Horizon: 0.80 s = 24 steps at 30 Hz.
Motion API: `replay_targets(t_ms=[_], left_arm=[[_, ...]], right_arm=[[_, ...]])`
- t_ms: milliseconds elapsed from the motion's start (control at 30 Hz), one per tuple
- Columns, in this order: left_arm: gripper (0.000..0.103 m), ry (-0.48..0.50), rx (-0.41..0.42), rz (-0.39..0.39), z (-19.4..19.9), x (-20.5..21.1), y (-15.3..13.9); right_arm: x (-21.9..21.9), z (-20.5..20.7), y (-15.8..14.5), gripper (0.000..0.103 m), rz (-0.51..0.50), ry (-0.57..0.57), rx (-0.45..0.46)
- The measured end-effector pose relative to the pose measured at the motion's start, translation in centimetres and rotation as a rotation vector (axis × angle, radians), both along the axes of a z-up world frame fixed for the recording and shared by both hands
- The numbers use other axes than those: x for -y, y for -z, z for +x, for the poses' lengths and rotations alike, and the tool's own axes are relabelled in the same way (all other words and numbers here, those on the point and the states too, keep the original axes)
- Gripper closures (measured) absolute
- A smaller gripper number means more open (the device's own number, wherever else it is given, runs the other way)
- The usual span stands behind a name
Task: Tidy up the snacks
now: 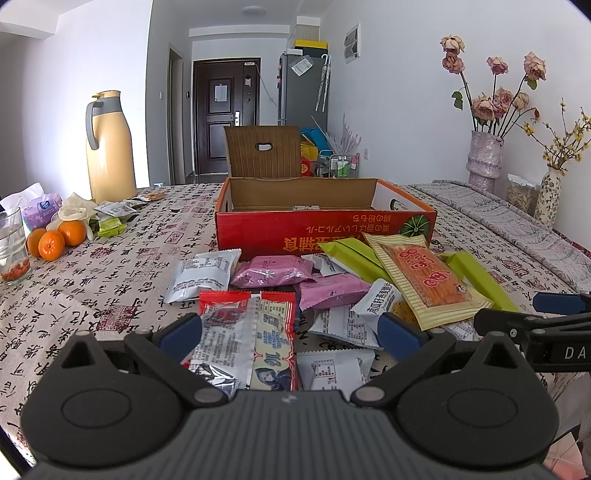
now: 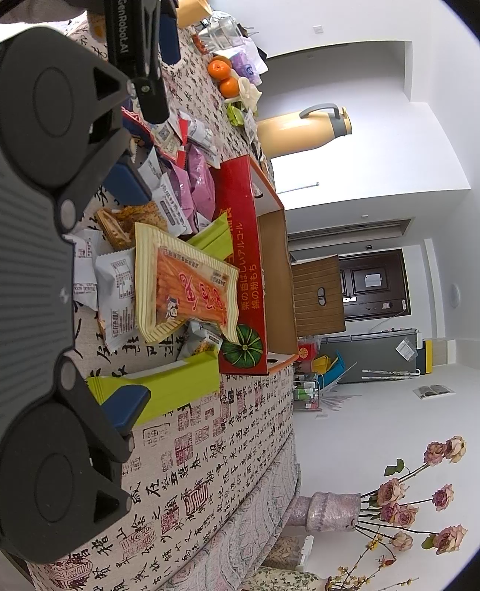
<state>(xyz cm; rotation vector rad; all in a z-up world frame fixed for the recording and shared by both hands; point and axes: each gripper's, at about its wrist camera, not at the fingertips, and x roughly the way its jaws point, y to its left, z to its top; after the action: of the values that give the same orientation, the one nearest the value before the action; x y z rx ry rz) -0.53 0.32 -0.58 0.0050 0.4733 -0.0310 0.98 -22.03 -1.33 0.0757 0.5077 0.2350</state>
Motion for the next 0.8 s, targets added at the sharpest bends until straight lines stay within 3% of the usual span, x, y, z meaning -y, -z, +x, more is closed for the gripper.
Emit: replay_targets(t_ms=[800], left_arm=[[0.000, -0.005, -0.004, -0.014, -0.37, -0.12, 0.21]], right_arm=[[-0.23, -0.18, 0.26, 0.000, -0.007, -0.001, -0.004]])
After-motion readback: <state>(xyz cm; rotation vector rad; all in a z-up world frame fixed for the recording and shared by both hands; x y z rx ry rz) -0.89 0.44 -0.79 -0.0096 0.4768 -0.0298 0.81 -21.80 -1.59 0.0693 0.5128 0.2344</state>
